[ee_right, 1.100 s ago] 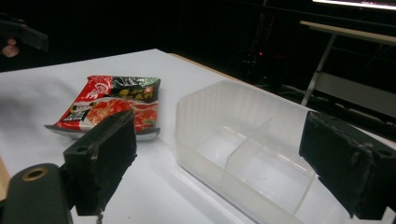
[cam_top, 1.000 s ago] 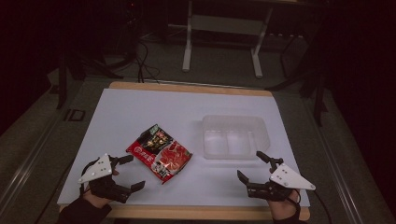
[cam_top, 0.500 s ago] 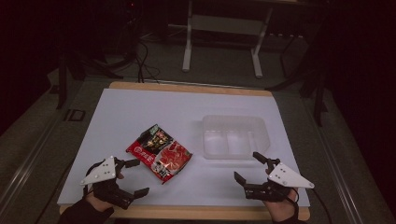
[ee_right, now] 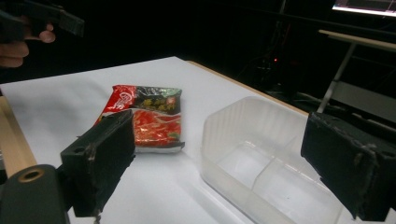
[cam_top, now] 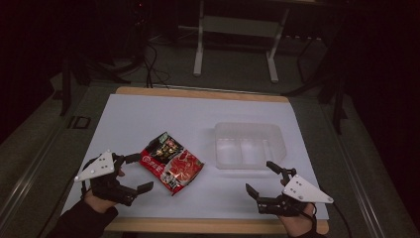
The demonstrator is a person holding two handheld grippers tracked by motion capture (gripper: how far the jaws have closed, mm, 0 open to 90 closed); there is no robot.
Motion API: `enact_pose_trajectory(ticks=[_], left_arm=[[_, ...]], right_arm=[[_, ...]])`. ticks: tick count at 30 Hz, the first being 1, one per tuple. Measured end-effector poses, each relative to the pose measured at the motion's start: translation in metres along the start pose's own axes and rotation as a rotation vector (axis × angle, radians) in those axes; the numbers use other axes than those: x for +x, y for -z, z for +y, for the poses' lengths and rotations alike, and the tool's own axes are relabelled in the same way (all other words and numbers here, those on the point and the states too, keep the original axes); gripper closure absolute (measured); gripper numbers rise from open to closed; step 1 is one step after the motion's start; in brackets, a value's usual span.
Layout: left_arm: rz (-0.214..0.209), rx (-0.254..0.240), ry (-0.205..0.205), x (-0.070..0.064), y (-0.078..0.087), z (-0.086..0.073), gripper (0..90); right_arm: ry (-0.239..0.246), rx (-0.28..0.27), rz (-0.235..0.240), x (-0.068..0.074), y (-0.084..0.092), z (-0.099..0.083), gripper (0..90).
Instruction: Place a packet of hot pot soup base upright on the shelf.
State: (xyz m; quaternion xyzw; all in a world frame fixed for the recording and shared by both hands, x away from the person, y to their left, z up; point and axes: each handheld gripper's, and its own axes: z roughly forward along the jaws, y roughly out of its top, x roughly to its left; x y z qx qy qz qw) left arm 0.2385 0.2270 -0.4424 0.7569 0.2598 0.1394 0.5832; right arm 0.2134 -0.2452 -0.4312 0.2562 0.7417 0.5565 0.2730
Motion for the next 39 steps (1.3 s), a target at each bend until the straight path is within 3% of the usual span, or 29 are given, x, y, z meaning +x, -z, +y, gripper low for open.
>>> enact_pose_trajectory(ticks=[11, 20, 22, 27, 33, 37, 38, 39], left_arm=[[0.131, 0.034, 0.044, 0.035, -0.007, 0.006, 2.7], [0.186, 0.094, 0.107, 0.060, -0.023, 0.003, 3.5], [0.185, 0.103, 0.105, 0.063, -0.027, 0.001, 3.6], [0.221, 0.147, 0.107, 0.075, -0.036, -0.006, 14.1], [0.259, 0.236, 0.186, 0.093, -0.047, -0.022, 25.3], [0.288, 0.279, 0.213, 0.099, -0.052, -0.031, 35.4], [0.288, 0.293, 0.232, 0.101, -0.054, -0.034, 36.5], [0.263, 0.305, 0.241, 0.102, -0.055, -0.037, 37.9]], right_arm=[[0.013, 0.000, 0.006, 0.003, 0.001, 0.003, 10.3], [0.004, 0.004, 0.012, 0.001, 0.000, 0.002, 10.3], [-0.006, 0.008, 0.015, 0.000, -0.001, 0.001, 10.3], [-0.009, 0.007, 0.023, 0.000, -0.002, 0.001, 10.3], [-0.007, 0.015, 0.036, 0.002, -0.004, 0.000, 10.3], [-0.006, 0.016, 0.037, 0.002, -0.004, 0.000, 10.3], [-0.007, 0.016, 0.040, 0.002, -0.004, 0.000, 10.3], [-0.005, 0.016, 0.039, 0.003, -0.004, 0.000, 10.3]])
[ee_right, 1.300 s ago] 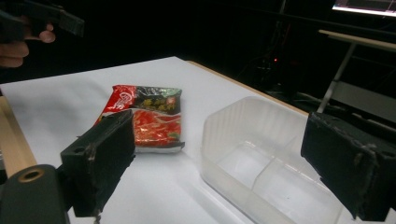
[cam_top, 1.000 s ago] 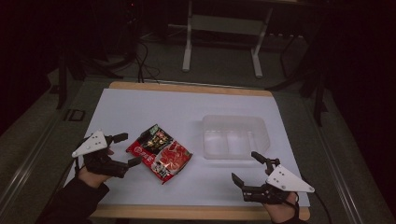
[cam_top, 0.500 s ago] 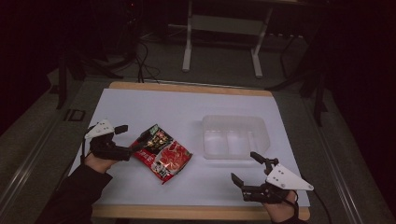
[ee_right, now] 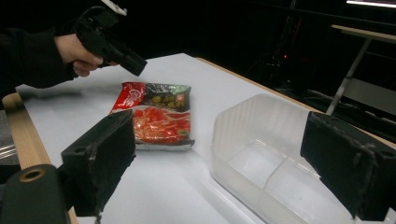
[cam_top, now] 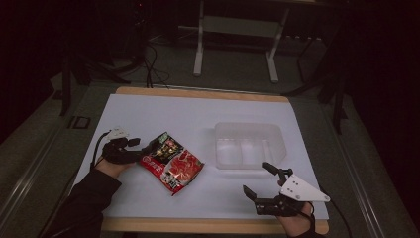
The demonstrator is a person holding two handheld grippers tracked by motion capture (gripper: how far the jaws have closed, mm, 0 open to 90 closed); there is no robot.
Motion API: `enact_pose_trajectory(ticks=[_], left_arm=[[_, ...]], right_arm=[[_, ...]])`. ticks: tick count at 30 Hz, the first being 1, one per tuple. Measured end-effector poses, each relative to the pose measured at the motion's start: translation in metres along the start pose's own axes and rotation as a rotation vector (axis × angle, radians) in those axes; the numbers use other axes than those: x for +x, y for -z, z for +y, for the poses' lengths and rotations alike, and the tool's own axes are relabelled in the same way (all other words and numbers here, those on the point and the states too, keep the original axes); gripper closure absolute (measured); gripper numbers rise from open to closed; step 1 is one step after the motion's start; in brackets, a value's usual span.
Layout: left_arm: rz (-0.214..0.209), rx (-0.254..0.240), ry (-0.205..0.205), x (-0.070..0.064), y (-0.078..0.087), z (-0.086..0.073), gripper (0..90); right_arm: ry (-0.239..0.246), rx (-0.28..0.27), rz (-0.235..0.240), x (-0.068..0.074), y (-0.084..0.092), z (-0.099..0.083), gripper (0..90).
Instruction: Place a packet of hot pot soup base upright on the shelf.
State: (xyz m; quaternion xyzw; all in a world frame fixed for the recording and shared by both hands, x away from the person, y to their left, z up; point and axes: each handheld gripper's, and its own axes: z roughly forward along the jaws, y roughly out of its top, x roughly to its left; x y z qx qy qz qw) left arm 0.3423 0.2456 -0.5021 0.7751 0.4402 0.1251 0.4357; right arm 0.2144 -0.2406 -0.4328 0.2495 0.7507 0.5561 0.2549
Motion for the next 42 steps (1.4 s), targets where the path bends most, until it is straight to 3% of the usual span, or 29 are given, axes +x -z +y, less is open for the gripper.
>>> enact_pose_trajectory(ticks=[2, 8, 18, 23, 25, 29, 30, 32, 35, 38, 42], left_arm=[[0.020, 0.038, -0.017, 0.000, -0.004, -0.004, 40.5], [0.046, 0.085, -0.003, 0.004, -0.011, -0.008, 44.8], [0.050, 0.153, -0.001, 0.006, -0.022, -0.015, 53.9], [0.067, 0.185, -0.068, -0.003, -0.026, -0.013, 66.1], [0.070, 0.198, -0.071, -0.005, -0.027, -0.012, 69.6], [0.114, 0.218, -0.122, -0.013, -0.029, -0.011, 82.7], [0.116, 0.223, -0.119, -0.013, -0.029, -0.010, 84.3], [0.117, 0.210, -0.117, -0.013, -0.029, -0.010, 87.0], [0.101, 0.189, -0.079, -0.010, -0.027, -0.011, 87.9], [0.104, 0.205, -0.107, -0.012, -0.024, -0.006, 88.4], [0.102, 0.183, -0.105, -0.014, -0.019, -0.002, 88.6]], right_arm=[[0.000, 0.000, 0.005, 0.001, 0.000, 0.000, 10.3], [-0.002, 0.008, 0.012, 0.001, -0.001, -0.001, 13.0], [-0.013, 0.009, 0.015, 0.000, -0.001, -0.001, 13.1], [-0.009, 0.013, 0.012, 0.000, -0.001, -0.002, 13.1], [-0.010, 0.013, 0.014, 0.000, -0.001, -0.002, 13.1], [-0.011, 0.016, 0.016, -0.001, -0.002, -0.002, 13.1], [-0.012, 0.017, 0.018, 0.000, -0.002, -0.002, 13.2], [-0.015, 0.017, 0.019, 0.000, -0.002, -0.002, 13.2], [-0.022, 0.015, 0.020, -0.001, -0.002, -0.002, 13.2], [-0.030, 0.012, 0.019, -0.002, -0.002, -0.002, 13.2], [-0.037, 0.005, 0.014, -0.003, 0.000, -0.001, 13.6]])
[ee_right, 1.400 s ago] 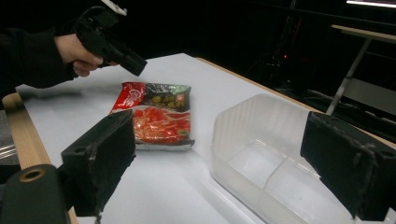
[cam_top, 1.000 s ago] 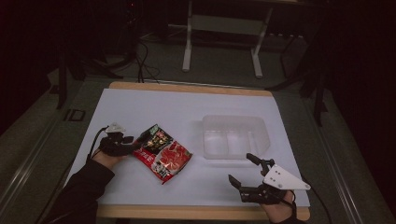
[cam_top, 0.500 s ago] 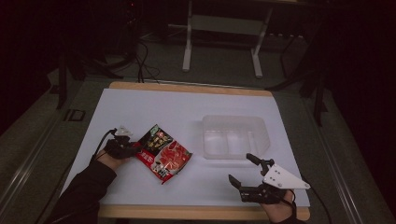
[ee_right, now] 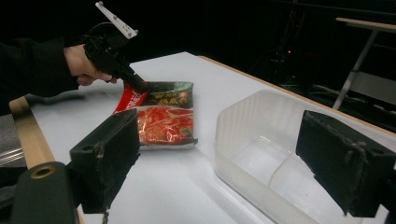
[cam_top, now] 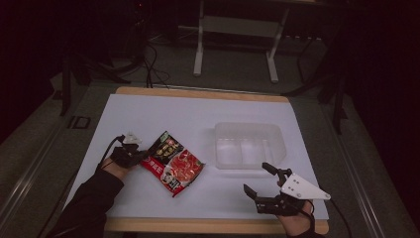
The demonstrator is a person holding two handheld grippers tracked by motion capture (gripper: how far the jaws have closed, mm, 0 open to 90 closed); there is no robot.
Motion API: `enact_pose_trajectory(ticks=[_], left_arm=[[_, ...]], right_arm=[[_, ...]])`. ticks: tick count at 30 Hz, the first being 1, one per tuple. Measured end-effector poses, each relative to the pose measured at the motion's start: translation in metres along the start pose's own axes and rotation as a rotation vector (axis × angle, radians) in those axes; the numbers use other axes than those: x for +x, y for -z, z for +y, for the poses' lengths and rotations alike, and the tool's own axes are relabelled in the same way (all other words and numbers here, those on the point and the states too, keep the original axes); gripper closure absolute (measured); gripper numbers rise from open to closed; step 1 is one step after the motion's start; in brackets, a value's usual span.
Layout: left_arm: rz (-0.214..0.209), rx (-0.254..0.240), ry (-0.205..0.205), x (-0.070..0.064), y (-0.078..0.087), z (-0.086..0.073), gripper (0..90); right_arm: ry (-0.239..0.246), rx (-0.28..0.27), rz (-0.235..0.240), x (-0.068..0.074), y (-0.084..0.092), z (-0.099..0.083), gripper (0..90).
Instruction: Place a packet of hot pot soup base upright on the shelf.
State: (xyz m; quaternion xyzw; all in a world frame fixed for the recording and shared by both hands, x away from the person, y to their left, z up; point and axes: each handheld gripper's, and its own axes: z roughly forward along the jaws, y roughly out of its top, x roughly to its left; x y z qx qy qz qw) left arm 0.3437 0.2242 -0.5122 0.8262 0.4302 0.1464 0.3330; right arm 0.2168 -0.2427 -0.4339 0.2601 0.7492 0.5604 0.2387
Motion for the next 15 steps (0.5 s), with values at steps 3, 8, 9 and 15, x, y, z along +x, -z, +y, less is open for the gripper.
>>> enact_pose_trajectory(ticks=[3, 8, 9, 15], left_arm=[[0.003, -0.023, -0.008, -0.002, 0.008, 0.005, 88.7], [0.005, -0.061, -0.049, -0.009, 0.024, 0.016, 88.6], [0.004, -0.073, -0.054, -0.011, 0.028, 0.019, 88.6], [0.008, -0.129, -0.100, -0.024, 0.043, 0.031, 88.6]], right_arm=[[-0.003, 0.002, -0.006, -0.001, 0.001, 0.000, 13.6], [-0.011, -0.001, -0.010, -0.002, 0.002, 0.000, 13.6], [-0.014, -0.001, -0.014, -0.002, 0.002, 0.001, 13.6], [-0.021, -0.002, -0.026, -0.005, 0.005, 0.001, 13.6]])
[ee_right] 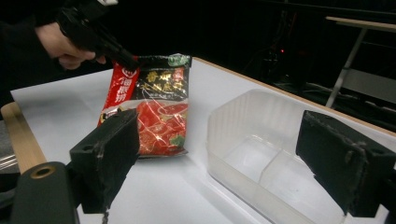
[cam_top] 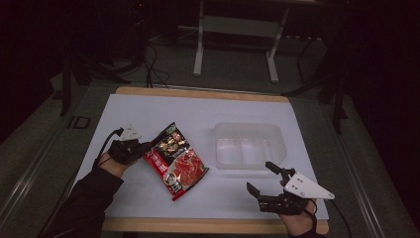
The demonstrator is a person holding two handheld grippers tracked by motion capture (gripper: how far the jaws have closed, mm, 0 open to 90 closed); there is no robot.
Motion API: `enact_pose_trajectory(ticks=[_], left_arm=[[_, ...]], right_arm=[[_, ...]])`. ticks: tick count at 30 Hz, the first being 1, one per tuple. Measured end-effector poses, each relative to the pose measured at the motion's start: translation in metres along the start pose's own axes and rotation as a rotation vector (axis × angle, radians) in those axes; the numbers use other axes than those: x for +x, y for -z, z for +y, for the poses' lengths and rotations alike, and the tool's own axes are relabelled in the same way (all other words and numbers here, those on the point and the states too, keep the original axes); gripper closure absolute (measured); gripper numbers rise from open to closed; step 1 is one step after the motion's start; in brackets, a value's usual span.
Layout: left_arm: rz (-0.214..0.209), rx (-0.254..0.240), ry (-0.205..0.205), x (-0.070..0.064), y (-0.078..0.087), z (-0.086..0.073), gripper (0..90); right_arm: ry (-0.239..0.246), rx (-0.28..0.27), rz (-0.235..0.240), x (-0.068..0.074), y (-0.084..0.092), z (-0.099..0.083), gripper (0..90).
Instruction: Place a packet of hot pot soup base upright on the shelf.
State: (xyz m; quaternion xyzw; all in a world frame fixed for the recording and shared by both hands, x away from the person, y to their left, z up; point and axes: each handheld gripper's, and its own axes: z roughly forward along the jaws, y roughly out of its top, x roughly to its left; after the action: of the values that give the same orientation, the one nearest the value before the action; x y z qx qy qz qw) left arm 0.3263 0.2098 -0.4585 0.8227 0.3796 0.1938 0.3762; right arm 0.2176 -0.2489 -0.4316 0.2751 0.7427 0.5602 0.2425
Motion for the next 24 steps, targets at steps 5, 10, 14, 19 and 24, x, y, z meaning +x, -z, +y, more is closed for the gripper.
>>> enact_pose_trajectory(ticks=[5, 10, 14, 19, 24], left_arm=[[-0.014, -0.054, -0.029, -0.011, 0.013, 0.013, 88.6], [-0.037, -0.090, -0.070, -0.021, 0.024, 0.024, 88.6], [-0.038, -0.103, -0.096, -0.027, 0.028, 0.029, 88.6], [-0.039, -0.139, -0.120, -0.040, 0.035, 0.034, 88.6], [-0.047, -0.185, -0.128, -0.044, 0.044, 0.041, 88.5]], right_arm=[[-0.004, -0.001, -0.002, -0.001, 0.001, 0.001, 13.6], [-0.013, -0.003, -0.006, -0.003, 0.002, 0.000, 13.6], [-0.018, -0.004, -0.006, -0.003, 0.003, 0.000, 13.6], [-0.019, -0.004, -0.007, -0.004, 0.003, 0.000, 13.6], [-0.023, -0.001, -0.006, -0.005, 0.003, -0.001, 13.6]])
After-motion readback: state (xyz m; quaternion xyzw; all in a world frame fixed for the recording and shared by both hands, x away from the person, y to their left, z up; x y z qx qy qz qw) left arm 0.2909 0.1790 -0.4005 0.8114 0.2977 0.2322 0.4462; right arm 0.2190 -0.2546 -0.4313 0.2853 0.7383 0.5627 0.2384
